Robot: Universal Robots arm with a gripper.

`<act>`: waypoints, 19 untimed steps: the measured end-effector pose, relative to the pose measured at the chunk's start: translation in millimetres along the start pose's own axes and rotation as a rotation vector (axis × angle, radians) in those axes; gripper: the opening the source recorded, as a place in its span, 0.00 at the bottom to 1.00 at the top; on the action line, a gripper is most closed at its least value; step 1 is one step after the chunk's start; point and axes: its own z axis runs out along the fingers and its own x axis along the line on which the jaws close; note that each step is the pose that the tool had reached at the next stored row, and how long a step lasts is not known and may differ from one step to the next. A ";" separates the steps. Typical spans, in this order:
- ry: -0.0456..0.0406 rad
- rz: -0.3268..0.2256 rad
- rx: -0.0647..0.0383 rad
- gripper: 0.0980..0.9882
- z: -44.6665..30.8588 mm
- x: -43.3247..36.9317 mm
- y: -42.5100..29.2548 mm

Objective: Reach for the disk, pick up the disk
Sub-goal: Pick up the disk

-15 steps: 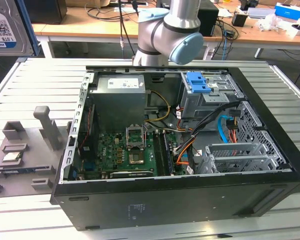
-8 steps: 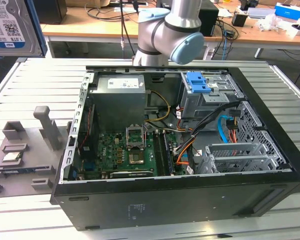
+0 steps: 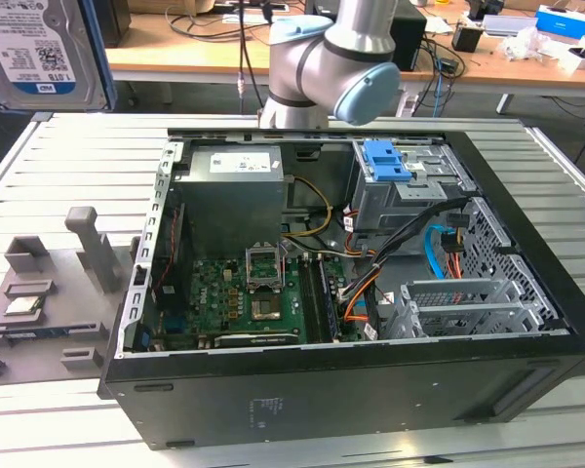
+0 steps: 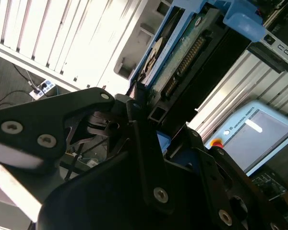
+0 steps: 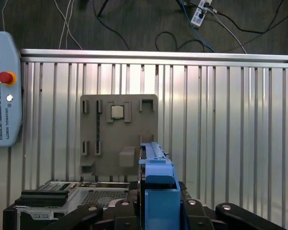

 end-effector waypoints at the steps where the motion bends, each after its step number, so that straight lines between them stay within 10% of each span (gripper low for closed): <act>1: 0.0000 0.000 0.000 0.30 -0.1 0.0 -2.8; 19: 0.0000 0.000 -0.001 0.30 -2.4 0.5 -58.6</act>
